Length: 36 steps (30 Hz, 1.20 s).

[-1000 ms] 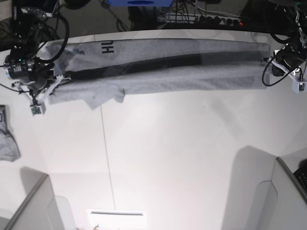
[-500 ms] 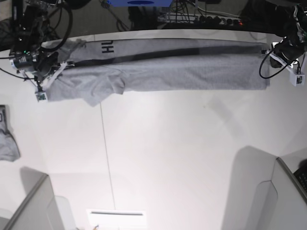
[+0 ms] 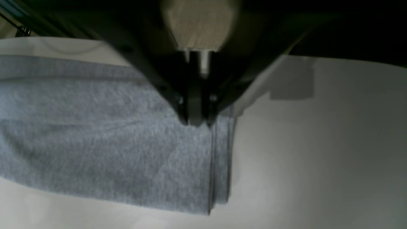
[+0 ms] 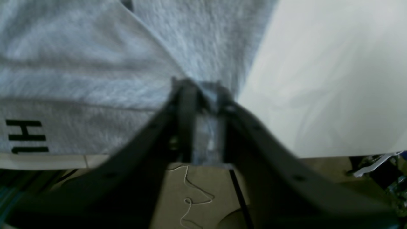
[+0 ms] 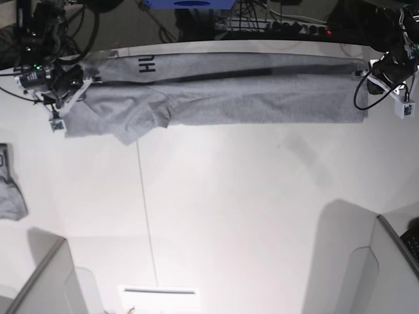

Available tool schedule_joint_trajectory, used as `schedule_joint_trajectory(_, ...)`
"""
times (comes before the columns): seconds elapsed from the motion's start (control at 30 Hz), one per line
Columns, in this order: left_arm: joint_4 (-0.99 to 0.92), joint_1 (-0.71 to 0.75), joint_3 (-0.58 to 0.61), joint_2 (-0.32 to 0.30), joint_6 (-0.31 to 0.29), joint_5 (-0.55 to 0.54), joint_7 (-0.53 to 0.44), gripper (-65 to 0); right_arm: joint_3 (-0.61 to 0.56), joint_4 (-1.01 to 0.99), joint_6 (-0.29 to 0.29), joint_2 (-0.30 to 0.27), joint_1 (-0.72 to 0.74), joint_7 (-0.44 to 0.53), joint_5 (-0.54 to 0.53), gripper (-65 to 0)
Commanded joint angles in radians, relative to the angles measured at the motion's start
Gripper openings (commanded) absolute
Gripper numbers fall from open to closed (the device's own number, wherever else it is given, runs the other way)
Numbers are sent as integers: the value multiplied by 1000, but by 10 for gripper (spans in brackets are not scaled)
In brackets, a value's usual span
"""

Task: Fold the T-shirt properly
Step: 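Lower the folded hem onto the collar edge and open both grippers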

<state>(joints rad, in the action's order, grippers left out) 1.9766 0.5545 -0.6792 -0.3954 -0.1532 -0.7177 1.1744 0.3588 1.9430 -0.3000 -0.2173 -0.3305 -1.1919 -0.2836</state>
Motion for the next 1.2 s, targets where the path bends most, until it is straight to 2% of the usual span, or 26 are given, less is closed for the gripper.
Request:
schedule_joint_trajectory(0.0,11,2,-10,-7,7,-1,-12,-494,9,19,0,-14,3,7,4,-476)
schedule_joint_trajectory(0.07,11,2,-10,-1,7,-1,-12,-354,9,20,0,-14,3,7,4,-491)
schedule_joint_trajectory(0.13,11,2,-12,8,7,-1,-12,-247,9,45,0,-14,3,7,4,-503)
schedule_joint_trajectory(0.2,13,2,-12,13,7,-1,-17,-183,9,66,0,-12,0,8,2,-506)
schedule_joint_trajectory(0.27,11,-12,-12,28,7,-1,-20,-160,9,69,-1,-12,8,16,-3,-506)
schedule_joint_trajectory(0.37,-3,-80,-32,75,7,0,-18,-219,-2,63,-5,-11,23,99,-3,-530)
schedule_joint_trajectory(0.43,-12,-116,-57,108,8,0,-18,-321,-19,62,-5,-8,26,132,-3,-615)
schedule_joint_trajectory(0.47,-12,-133,-69,118,8,0,-18,-405,-36,62,-5,-9,35,142,-4,-650)
schedule_joint_trajectory(0.57,-12,-150,-81,123,8,0,-17,-650,-60,60,-12,-6,49,140,-4,-650)
schedule_joint_trajectory(0.7,-16,-149,-84,122,8,0,-17,-650,-59,28,-84,17,97,105,-44,-644)
schedule_joint_trajectory(0.77,-21,-146,-93,118,8,0,-17,-650,-45,5,-92,32,130,60,-42,-489)
schedule_joint_trajectory(0.83,-21,-139,-144,122,8,0,-17,-650,-48,-26,-95,35,147,48,-41,-407)
schedule_joint_trajectory(1.0,-21,-126,-242,122,5,0,-15,-650,-53,-118,-95,35,169,43,-44,-401)
schedule_joint_trajectory(1.17,-52,-104,-267,118,5,0,-14,-650,-71,-162,-97,40,164,47,-45,-401)
